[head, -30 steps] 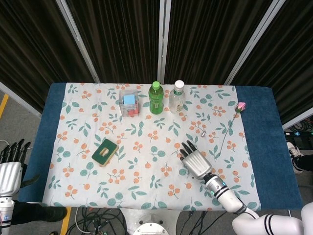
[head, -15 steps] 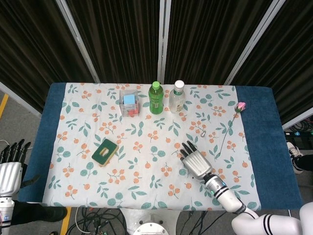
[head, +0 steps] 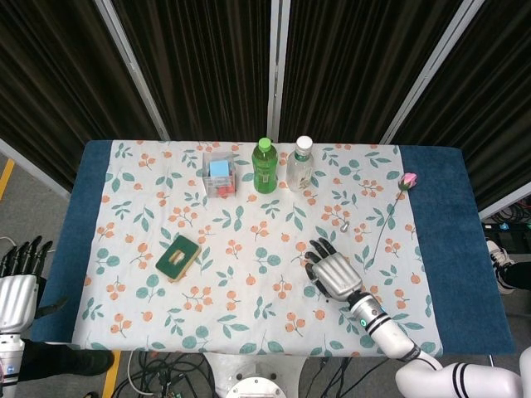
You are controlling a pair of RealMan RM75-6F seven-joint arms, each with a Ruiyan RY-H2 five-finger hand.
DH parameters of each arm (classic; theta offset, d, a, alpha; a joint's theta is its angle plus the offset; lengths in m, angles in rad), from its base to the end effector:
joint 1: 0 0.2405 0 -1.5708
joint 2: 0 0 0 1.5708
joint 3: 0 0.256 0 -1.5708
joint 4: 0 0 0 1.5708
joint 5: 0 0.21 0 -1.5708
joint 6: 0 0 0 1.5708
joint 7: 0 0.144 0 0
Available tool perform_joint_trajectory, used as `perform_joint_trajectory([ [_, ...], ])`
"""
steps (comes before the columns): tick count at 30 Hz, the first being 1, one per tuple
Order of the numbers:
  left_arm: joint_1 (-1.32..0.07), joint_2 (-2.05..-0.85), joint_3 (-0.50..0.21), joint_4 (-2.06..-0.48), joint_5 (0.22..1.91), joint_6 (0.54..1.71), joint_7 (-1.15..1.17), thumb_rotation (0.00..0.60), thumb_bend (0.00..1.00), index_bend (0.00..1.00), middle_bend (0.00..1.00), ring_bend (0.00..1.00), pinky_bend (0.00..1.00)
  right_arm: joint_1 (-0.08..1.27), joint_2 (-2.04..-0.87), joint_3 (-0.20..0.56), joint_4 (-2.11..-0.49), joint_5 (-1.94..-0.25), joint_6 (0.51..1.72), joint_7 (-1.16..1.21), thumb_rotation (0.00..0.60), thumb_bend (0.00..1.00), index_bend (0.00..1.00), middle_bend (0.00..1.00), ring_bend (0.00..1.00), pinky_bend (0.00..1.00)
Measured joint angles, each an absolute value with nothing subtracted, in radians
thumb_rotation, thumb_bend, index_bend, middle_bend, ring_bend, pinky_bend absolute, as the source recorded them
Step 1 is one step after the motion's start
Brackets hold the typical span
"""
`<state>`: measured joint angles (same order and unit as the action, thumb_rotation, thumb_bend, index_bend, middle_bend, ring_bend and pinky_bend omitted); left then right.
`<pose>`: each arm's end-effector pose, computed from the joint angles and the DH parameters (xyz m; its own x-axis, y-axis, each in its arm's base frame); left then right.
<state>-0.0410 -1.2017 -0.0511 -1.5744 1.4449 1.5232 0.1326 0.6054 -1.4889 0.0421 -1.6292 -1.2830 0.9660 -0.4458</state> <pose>-0.3238 0.1670 0.1438 0.4717 -0.0066 0.8818 0.8786 0.0887 -0.4693 -0.1711 -0.2715 -0.0245 0.5674 -0.3150 0.7608 -0.7808 -0.4995 0.3754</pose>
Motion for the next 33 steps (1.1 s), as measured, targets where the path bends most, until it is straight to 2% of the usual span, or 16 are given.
perform_joint_trajectory([
  [8,-0.042,-1.199,-0.052,-1.577,1.445,1.519,0.130,0.600,0.06,0.09,0.00,0.00,0.00,0.612,-1.450,0.095,-1.642,-1.222,0.893,-0.207,0.600,0.36,0.59,0.24,0.00,0.00],
  [16,-0.045,-1.199,-0.054,-1.579,1.441,1.514,0.136,0.600,0.06,0.09,0.00,0.00,0.00,0.629,-1.443,0.118,-1.582,-1.229,0.817,-0.020,0.600,0.36,0.60,0.23,0.00,0.00],
  [26,-0.048,-1.200,-0.055,-1.579,1.438,1.509,0.139,0.600,0.06,0.09,0.00,0.00,0.00,0.638,-1.452,0.116,-1.521,-1.285,0.803,0.090,0.600,0.36,0.47,0.21,0.00,0.00],
  [33,-0.049,-1.198,-0.055,-1.582,1.437,1.507,0.143,0.600,0.06,0.09,0.00,0.00,0.00,0.639,-1.451,0.108,-1.512,-1.299,0.808,0.111,0.600,0.36,0.42,0.21,0.00,0.00],
])
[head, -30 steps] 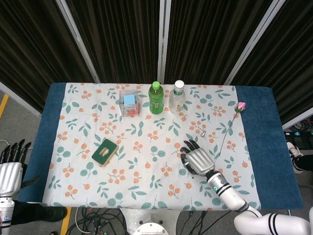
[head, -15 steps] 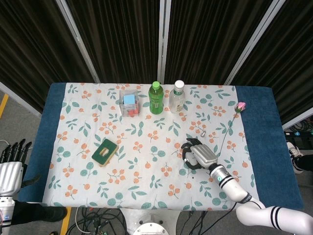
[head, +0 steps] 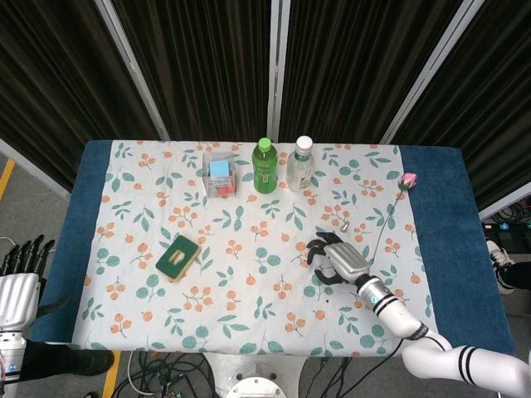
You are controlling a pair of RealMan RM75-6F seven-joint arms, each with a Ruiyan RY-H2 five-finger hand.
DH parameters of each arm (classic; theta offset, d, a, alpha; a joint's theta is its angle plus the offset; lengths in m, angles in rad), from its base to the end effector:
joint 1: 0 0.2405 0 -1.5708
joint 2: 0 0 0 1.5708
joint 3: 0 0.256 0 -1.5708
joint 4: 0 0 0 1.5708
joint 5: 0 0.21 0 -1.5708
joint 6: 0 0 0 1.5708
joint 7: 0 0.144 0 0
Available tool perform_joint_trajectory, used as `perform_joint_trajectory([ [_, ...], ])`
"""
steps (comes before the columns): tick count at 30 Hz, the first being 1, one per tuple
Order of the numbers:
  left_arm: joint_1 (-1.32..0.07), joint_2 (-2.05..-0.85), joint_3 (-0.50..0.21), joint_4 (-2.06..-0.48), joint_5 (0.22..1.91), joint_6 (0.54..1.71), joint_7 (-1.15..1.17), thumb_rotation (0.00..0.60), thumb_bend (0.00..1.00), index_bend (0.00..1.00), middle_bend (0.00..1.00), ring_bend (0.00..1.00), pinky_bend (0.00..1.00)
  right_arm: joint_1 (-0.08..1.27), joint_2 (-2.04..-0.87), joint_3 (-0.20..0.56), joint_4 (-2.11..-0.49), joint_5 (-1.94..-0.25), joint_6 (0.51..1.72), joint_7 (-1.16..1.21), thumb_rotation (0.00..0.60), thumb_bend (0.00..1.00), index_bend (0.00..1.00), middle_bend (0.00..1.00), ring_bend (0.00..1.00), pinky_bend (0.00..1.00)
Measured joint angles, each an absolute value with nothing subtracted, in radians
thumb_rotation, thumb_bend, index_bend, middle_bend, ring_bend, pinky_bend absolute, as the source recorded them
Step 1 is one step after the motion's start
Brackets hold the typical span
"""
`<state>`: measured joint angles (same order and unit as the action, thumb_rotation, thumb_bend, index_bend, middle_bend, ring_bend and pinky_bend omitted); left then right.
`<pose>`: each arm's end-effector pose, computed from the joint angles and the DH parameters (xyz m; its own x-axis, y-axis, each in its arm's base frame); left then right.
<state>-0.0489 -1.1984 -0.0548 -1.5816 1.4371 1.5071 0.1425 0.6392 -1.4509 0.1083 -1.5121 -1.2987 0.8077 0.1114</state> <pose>-0.3230 0.1702 0.1430 0.4751 0.0039 0.8799 0.8764 0.0873 -0.4736 -0.1897 -0.3066 -0.0160 0.2055 -0.5309 0.8221 -0.9554 -0.2910 0.0509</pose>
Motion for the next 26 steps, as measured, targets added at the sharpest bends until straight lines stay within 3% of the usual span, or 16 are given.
perform_joint_trajectory([
  [7,-0.051,-1.197,-0.056,-1.584,1.437,1.506,0.146,0.600,0.06,0.09,0.00,0.00,0.00,0.634,-1.439,0.102,-1.525,-1.316,0.828,0.117,0.600,0.37,0.39,0.20,0.00,0.00],
  [12,-0.054,-1.194,-0.059,-1.586,1.440,1.507,0.148,0.600,0.06,0.09,0.00,0.00,0.00,0.620,-1.415,0.108,-1.548,-1.359,0.900,0.109,0.600,0.37,0.29,0.19,0.00,0.00],
  [17,-0.059,-1.195,-0.065,-1.584,1.442,1.508,0.144,0.600,0.06,0.09,0.00,0.00,0.00,0.576,-1.356,0.113,-1.587,-1.397,1.041,0.015,0.600,0.36,0.19,0.17,0.00,0.00],
  [21,-0.063,-1.198,-0.064,-1.580,1.447,1.503,0.130,0.600,0.06,0.09,0.00,0.00,0.00,0.500,-1.279,0.110,-1.641,-1.400,1.168,-0.069,0.600,0.28,0.02,0.07,0.00,0.00],
  [26,-0.068,-1.203,-0.064,-1.577,1.450,1.500,0.121,0.600,0.06,0.09,0.00,0.00,0.00,0.363,-1.189,0.082,-1.695,-1.401,1.329,-0.087,0.600,0.27,0.00,0.02,0.00,0.00],
])
